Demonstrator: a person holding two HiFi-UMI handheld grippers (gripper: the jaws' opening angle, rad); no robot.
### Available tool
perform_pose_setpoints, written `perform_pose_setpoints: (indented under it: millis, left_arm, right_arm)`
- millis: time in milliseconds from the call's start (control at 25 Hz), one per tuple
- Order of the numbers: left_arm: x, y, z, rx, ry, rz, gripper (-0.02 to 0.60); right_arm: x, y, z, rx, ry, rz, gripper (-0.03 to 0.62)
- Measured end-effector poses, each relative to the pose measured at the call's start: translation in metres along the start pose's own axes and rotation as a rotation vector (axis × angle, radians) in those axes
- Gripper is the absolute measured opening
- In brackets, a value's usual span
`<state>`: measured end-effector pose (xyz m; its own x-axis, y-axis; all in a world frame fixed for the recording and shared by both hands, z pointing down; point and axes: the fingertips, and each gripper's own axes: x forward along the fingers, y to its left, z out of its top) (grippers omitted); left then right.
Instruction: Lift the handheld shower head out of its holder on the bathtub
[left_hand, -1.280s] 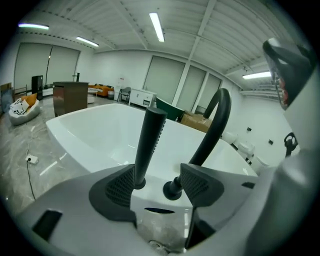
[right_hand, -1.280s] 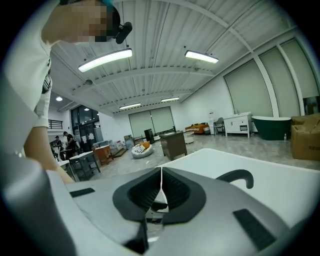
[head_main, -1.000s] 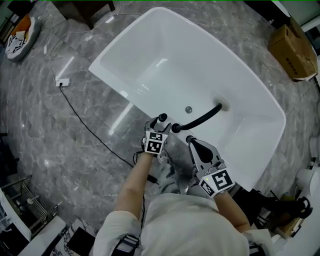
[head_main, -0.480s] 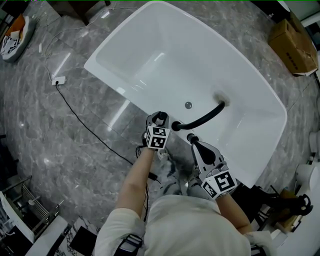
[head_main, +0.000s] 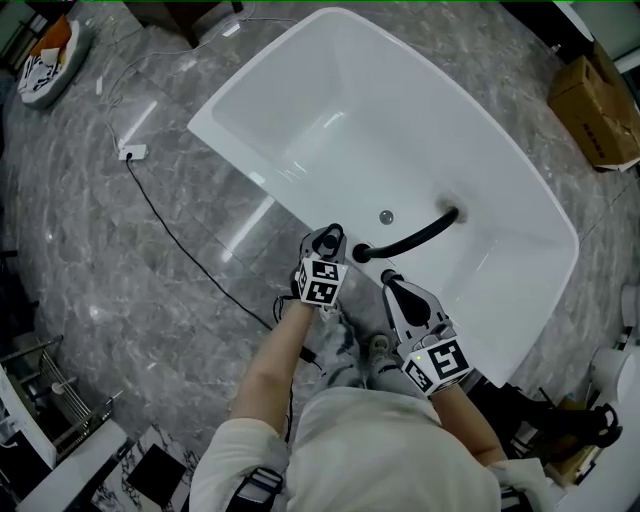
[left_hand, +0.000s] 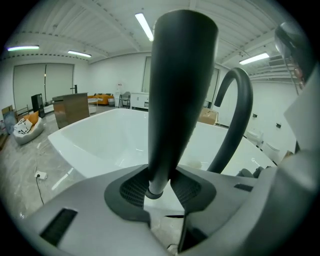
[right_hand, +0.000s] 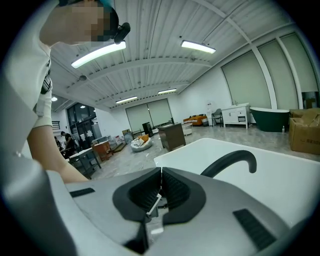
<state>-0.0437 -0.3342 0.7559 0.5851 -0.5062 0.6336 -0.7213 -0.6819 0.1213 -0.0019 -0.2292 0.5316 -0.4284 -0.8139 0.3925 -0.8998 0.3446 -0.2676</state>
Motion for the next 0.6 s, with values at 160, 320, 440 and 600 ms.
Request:
perform_pose_setpoints:
  millis: [160, 320, 440, 600]
  left_arm:
    - [-0.019, -0.003, 0.009, -0.008, -0.035, 0.035, 0.141]
    - [-0.047, -0.004, 0.022, -0.047, -0.089, 0.092, 0.141]
    - [-0.069, -0.008, 0.031, -0.069, -0.131, 0.134, 0.141]
    - [-0.101, -0.021, 0.039, -0.109, -0.18, 0.192, 0.141]
  right_arm:
    - [-0.005, 0.008, 0.006, -0.019, -0.015, 0.042, 0.021]
    - [-0.021, 0.017, 0.01, -0.039, -0.029, 0.082, 0.021]
    - [-0.036, 0.023, 0.008, -0.053, -0.037, 0.111, 0.021]
    - [-0.059, 0.029, 0.006, -0.071, -0.051, 0.143, 0.02]
